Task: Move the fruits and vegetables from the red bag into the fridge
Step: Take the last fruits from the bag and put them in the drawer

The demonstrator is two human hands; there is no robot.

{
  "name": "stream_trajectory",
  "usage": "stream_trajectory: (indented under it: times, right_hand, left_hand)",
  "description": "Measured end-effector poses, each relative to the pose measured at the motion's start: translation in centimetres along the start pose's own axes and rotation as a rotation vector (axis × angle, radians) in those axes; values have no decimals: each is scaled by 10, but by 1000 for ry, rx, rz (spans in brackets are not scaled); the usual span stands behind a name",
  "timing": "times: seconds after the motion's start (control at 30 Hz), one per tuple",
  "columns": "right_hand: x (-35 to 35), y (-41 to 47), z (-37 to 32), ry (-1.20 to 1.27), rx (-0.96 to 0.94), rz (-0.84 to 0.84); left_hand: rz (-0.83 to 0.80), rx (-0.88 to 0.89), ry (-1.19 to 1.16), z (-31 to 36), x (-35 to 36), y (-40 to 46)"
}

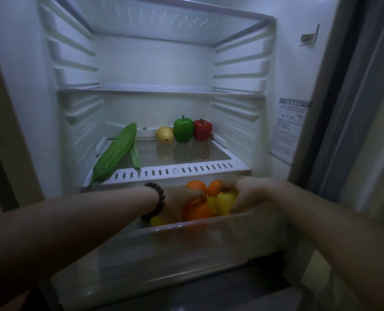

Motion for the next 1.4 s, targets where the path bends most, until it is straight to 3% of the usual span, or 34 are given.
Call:
stream_trajectory:
  times: [0.2,0.47,0.67,0.9,1.07,1.4]
  right_hand:
    - [12,25,14,-56,56,-81]
    - [19,22,8,-103,29,-66]
    - [-6,-18,0,96,-4,115]
    - [-13,-65,-12,230,-59,406]
    - [-12,-89,-33,340,-77,634]
    - [32,-122,-69,330,-164,906]
  left_hand:
    - [-9,95,279,-5,12,0]
    - [57,105,285,-1,7,-10]
    - [84,30,50,6,-24,-41]
    - [139,-44,57,19,-38,-58]
    - [353,-202,-63,27,-64,-77]
    - [800,-456,0,61,-57,-170]
Point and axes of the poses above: each hand's wrist, its own y-axis towards the middle knuckle, its own x-axis out of the palm, z = x × y, the point moved 4 cm from there along y, towards the middle knuckle, and after that the axes turned 3 degrees about z, right-handed, at the moved point
